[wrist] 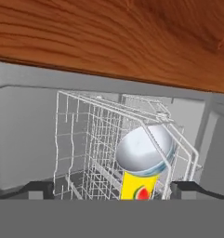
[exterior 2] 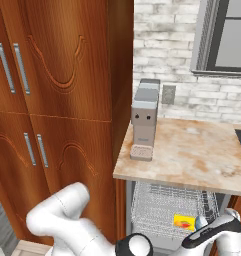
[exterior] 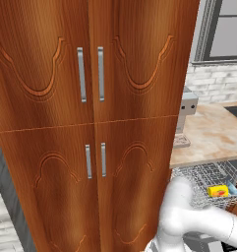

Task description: Pick up the cup and bowl from the counter, place them in the dishwasher, and close the dishwasher door.

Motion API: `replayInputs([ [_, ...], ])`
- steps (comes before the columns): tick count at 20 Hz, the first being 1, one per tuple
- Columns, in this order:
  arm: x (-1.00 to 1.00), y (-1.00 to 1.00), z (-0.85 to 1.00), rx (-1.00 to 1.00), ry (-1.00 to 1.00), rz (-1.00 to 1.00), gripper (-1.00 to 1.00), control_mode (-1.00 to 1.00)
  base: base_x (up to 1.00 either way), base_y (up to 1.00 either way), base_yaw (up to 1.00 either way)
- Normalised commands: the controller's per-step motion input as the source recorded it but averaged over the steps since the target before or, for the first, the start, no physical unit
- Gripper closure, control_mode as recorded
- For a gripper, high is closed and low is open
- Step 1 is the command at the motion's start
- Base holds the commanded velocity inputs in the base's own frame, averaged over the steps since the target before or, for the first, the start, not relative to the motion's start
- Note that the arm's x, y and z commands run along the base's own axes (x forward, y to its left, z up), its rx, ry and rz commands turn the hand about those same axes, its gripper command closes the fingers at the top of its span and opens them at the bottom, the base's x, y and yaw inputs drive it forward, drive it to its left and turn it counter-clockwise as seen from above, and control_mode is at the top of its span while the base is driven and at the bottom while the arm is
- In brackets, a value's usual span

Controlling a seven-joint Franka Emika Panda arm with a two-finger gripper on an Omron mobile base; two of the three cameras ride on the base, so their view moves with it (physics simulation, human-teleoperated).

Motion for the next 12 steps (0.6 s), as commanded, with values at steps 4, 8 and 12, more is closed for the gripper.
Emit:
replayInputs([
  [4, -0.34, 0.85, -0.3, -0.17, -0.12, 0.0, -1.0, -1.0, 0.0, 0.0, 0.0],
  [8, -0.58, 0.48, -0.18, -0.08, -0.17, -0.03, -1.0, -1.0, 0.0, 0.0, 0.0],
  [12, -0.53, 0.26, -0.1, 0.0, -0.17, -0.04, -1.0, -1.0, 0.0, 0.0, 0.0],
])
